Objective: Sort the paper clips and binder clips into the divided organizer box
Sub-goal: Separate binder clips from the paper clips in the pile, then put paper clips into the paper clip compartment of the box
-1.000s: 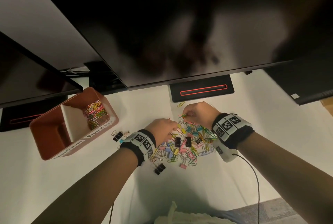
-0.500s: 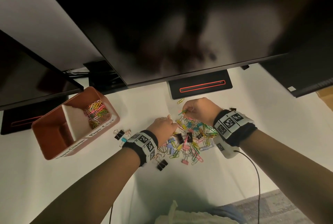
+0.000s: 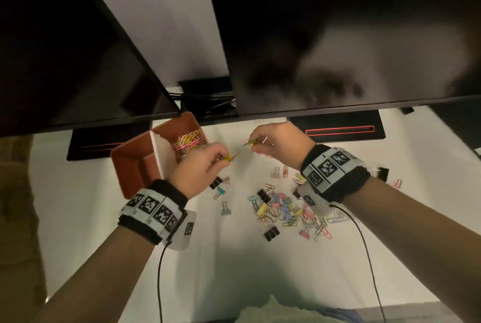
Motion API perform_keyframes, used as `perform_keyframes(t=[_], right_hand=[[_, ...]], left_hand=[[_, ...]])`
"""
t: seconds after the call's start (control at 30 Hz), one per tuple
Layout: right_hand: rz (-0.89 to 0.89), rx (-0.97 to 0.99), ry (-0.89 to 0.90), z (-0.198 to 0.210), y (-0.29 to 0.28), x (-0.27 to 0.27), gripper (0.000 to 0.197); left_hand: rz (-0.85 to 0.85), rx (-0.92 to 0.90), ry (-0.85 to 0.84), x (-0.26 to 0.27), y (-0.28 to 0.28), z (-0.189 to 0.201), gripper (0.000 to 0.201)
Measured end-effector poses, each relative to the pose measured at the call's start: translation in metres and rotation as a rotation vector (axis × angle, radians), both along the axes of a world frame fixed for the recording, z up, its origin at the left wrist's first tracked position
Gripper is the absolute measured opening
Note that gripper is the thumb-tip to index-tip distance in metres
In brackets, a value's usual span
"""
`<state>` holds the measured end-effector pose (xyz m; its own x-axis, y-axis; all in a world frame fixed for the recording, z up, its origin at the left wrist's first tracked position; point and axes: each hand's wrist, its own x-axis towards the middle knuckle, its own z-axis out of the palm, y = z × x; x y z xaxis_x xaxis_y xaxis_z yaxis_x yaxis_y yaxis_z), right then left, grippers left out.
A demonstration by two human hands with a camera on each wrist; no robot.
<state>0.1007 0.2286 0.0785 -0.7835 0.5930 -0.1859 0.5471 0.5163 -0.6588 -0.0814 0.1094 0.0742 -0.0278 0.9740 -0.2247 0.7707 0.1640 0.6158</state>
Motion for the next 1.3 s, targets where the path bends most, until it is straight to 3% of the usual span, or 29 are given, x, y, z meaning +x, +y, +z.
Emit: perform_keyframes(t=[0.23, 0.4, 0.57, 0.73, 0.87, 0.97, 1.13, 1.3], right_hand=[[-0.001, -0.103, 0.043, -0.003, -0.021, -0.12, 0.032], [-0.035, -0.197, 0.055, -0.012, -0.03, -0.142, 0.036], [-0.116, -0.201, 0.16, -0.014, -0.021, -0.094, 0.029], [-0.229, -0.081, 0.016, -0.038, -0.005, 0.0, 0.022], [-0.248, -0.072, -0.216, -0.057, 0.0, 0.068, 0.019], [-0.214, -0.181, -0.33, -0.063, 0.0, 0.102, 0.022], [0.03, -0.195, -0.369, -0.077, -0.01, 0.114, 0.04], [0.065, -0.135, -0.344, -0.088, -0.015, 0.099, 0.021]], left_hand=[[0.495, -0.011, -0.052, -0.073, -0.013, 0.002, 0.013], [0.544, -0.047, -0.132, -0.08, -0.016, -0.005, 0.03], [0.478, 0.055, -0.166, -0.07, -0.02, -0.002, 0.023], [0.336, 0.107, -0.273, -0.009, -0.012, -0.004, 0.015], [0.173, -0.053, -0.233, 0.051, -0.001, -0.031, 0.023], [0.042, -0.241, -0.097, 0.085, 0.004, -0.058, 0.035], [0.037, -0.328, 0.045, 0.103, 0.007, -0.083, 0.023], [0.151, -0.269, 0.048, 0.09, 0.014, -0.084, 0.016]])
